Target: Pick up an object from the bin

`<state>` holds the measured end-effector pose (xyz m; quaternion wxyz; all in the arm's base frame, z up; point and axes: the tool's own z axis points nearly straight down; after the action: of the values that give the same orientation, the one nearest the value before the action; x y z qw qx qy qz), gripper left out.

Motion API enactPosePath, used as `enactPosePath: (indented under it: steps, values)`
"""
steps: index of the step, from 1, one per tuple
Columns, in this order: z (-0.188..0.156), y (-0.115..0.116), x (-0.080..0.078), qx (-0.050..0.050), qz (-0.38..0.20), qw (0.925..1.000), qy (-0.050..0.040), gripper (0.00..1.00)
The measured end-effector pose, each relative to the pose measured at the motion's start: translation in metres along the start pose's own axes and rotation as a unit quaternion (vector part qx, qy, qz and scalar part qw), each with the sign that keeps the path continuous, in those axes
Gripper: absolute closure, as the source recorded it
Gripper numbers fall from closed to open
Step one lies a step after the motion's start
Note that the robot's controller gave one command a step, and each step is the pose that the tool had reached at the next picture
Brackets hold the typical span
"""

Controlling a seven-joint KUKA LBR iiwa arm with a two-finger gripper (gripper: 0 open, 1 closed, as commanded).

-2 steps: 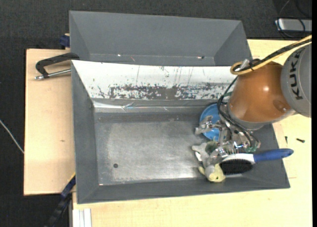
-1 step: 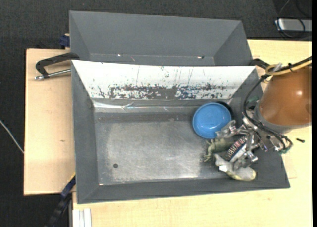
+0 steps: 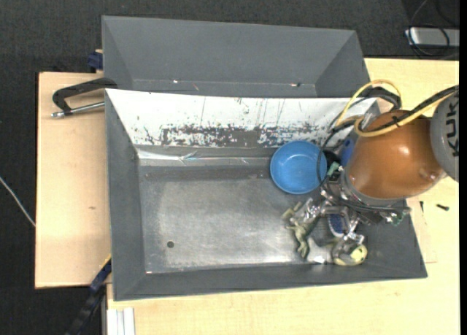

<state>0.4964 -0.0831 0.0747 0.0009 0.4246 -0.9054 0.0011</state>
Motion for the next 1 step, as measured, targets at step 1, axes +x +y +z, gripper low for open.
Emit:
enactPosePath:
  steps: [1]
  values:
    - [0.0018,-0.013,0.0175,-0.005,-0.259,0.9659,-0.01,0.0]
